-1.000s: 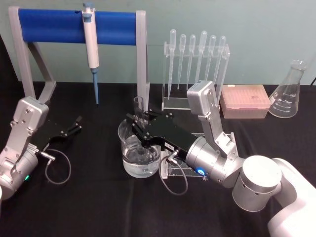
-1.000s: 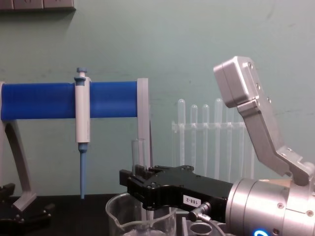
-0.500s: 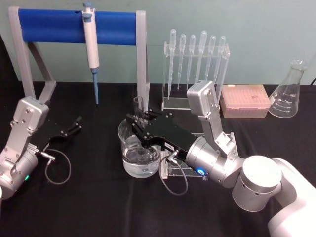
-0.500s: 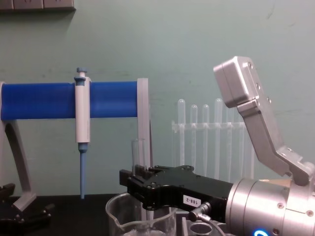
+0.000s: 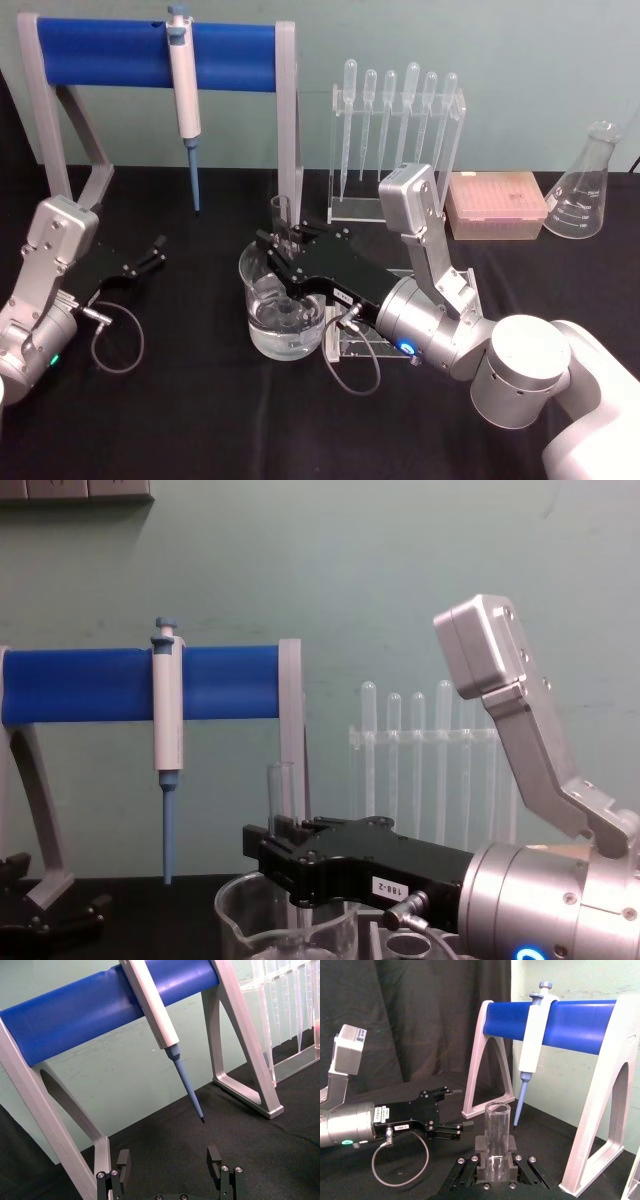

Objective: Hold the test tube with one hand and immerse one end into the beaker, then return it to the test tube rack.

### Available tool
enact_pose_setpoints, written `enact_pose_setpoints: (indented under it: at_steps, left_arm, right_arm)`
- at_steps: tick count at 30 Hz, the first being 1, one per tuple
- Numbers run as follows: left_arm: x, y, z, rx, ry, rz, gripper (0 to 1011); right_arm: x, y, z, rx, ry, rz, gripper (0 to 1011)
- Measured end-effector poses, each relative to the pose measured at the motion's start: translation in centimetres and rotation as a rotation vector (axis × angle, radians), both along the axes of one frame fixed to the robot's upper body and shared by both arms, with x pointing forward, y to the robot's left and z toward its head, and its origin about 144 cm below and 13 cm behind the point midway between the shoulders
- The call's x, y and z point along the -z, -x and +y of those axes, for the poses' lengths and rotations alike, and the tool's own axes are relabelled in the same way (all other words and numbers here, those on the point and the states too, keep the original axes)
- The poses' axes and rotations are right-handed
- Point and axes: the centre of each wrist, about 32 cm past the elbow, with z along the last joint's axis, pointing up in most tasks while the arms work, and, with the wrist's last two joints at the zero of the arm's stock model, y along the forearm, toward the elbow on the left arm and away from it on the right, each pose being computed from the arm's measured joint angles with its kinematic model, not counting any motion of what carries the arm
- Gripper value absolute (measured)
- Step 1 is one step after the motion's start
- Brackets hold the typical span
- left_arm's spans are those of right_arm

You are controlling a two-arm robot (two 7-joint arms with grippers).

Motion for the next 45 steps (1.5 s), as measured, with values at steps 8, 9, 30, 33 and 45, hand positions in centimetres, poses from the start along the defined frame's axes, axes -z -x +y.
enact_pose_setpoints:
  at_steps: [8, 9, 30, 33, 45]
  left_arm:
    - [0.0, 0.0, 0.0, 0.0, 0.0, 0.0, 1000]
    - [0.0, 0.0, 0.0, 0.0, 0.0, 0.0, 1000]
    - [0.0, 0.0, 0.0, 0.0, 0.0, 0.0, 1000]
    - [0.0, 0.0, 0.0, 0.0, 0.0, 0.0, 1000]
    - [0.0, 0.0, 0.0, 0.0, 0.0, 0.0, 1000]
  right_arm:
    - [0.0, 0.0, 0.0, 0.0, 0.0, 0.0, 226]
    - [0.0, 0.0, 0.0, 0.0, 0.0, 0.0, 227]
    - [0.0, 0.0, 0.0, 0.0, 0.0, 0.0, 227]
    - [0.0, 0.0, 0.0, 0.0, 0.0, 0.0, 227]
    - [-0.5, 0.05, 0.01, -0.001, -0.008, -0.012, 226]
